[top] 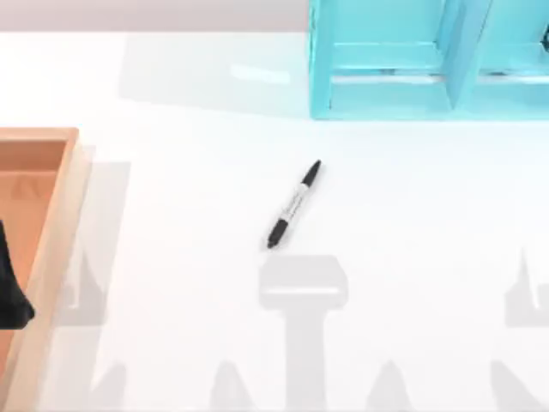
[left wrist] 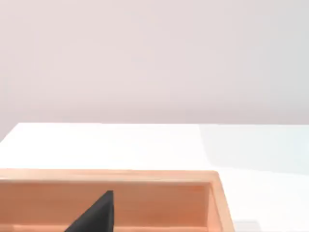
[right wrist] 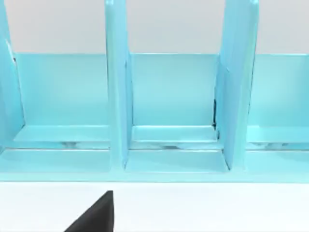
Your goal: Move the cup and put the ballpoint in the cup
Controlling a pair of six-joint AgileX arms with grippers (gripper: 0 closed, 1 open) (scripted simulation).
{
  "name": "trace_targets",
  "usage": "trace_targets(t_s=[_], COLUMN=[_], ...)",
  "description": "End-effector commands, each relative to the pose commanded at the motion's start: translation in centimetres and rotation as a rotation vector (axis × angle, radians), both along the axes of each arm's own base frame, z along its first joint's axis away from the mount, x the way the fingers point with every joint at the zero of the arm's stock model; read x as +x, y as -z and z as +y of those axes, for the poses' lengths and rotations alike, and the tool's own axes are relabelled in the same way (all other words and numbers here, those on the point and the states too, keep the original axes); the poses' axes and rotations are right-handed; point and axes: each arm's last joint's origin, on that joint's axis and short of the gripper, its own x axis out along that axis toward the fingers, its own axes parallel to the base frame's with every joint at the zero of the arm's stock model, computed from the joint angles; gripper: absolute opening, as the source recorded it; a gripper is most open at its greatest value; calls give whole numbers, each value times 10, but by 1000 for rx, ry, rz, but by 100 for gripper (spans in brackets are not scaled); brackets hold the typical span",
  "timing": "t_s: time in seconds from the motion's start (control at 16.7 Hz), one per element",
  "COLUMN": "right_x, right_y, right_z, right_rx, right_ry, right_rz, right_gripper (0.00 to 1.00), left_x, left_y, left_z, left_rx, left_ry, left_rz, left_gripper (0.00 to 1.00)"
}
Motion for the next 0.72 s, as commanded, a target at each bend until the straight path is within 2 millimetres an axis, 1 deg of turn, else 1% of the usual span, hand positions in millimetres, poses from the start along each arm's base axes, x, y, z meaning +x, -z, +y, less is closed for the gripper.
trace_targets(t_s=[0.18, 0.3, 0.42, 0.54, 0.72], right_x=[0, 0, 0, 0, 0], right_y=[0, 0, 0, 0, 0], right_z=[0, 0, 0, 0, 0], right_rx=[0, 0, 0, 0, 0], right_ry=[0, 0, 0, 0, 0], right_rz=[0, 0, 0, 0, 0], right_gripper=[100, 100, 100, 100, 100], left_x=[0, 1, 3, 9, 29], left_y=[-1, -8, -22, -40, -66], left_z=[0, 1, 2, 4, 9], left_rx=[2, 9, 20, 32, 49], left_ry=[-3, -10, -19, -32, -49], left_rz=[9, 56, 137, 249, 472], left_gripper=[100, 100, 100, 100, 100])
